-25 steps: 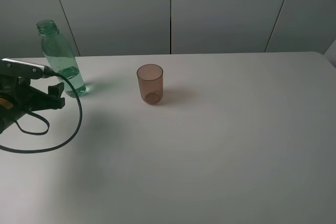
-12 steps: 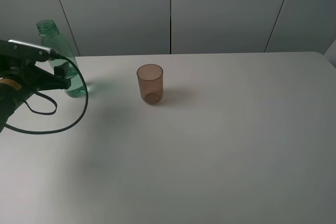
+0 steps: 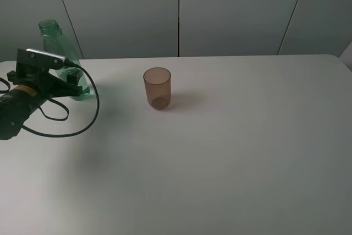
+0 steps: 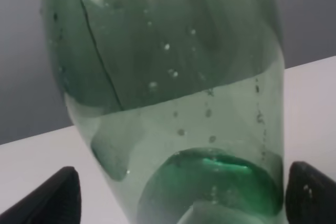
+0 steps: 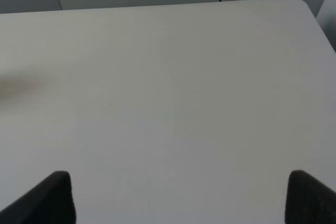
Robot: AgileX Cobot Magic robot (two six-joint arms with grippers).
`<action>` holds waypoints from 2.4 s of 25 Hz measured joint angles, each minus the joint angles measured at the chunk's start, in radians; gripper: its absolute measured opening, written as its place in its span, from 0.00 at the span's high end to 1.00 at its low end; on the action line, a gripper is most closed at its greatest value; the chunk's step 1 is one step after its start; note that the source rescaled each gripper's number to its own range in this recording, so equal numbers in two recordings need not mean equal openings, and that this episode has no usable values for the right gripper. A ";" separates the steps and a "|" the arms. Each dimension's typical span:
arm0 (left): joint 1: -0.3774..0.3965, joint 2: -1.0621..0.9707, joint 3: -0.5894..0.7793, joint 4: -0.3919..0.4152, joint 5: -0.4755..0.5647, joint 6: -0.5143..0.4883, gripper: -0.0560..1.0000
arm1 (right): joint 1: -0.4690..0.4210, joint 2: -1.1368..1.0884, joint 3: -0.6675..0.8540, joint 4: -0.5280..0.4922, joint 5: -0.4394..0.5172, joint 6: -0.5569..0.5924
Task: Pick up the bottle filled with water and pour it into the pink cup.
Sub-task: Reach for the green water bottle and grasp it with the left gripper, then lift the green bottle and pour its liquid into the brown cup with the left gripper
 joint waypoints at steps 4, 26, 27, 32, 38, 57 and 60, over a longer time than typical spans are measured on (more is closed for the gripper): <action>0.000 0.037 -0.048 0.013 0.000 -0.006 0.00 | 0.000 0.000 0.000 0.000 0.000 0.000; 0.000 0.120 -0.163 0.072 0.000 -0.037 0.92 | 0.000 0.000 0.000 0.000 0.000 0.000; 0.000 0.120 -0.163 0.072 0.000 -0.041 0.92 | 0.000 0.000 0.000 0.000 0.000 0.000; 0.000 0.120 -0.163 0.086 0.000 -0.083 0.92 | 0.000 0.000 0.000 0.000 0.000 0.000; -0.018 0.085 -0.163 0.150 0.038 -0.106 0.94 | 0.000 0.000 0.000 0.000 0.000 0.000; -0.022 -0.081 -0.437 0.695 0.332 -0.107 0.94 | 0.000 0.000 0.000 0.000 0.000 0.000; -0.022 -0.081 -0.514 0.769 0.373 -0.109 0.94 | 0.000 0.000 0.000 0.000 0.000 0.000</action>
